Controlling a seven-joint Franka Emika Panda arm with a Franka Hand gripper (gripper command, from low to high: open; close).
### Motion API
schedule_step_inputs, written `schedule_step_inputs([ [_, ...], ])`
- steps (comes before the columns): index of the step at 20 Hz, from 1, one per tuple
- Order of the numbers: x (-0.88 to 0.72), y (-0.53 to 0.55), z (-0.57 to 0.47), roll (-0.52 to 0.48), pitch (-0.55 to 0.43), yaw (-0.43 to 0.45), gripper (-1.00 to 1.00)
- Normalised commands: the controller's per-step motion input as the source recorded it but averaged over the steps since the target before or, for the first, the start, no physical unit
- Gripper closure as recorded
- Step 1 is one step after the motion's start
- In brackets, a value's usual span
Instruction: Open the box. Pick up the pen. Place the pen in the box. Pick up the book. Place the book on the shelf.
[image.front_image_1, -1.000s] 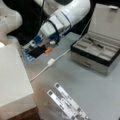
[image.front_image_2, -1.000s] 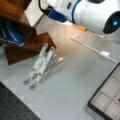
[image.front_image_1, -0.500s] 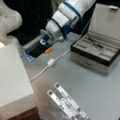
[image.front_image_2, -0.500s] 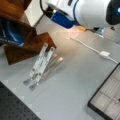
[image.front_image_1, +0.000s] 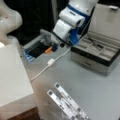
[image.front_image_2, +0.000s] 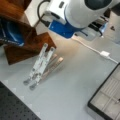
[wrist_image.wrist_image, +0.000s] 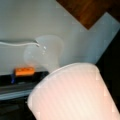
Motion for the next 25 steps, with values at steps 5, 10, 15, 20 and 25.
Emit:
schedule_step_inputs([
  [5, -0.11, 0.01, -0.28, 0.597, -0.311, -0.147, -1.00],
  [10, -0.31, 0.00, -0.24, 0.471, -0.397, -0.074, -1.00],
  [15, -0.38, 0.03, -0.19, 0.329, -0.391, -0.034, -1.00],
  [20, -0.37, 0.06, -0.15, 0.200, -0.325, -0.014, -1.00],
  [25, -0.27, 0.01, -0.17, 0.125, -0.295, 0.024, -1.00],
])
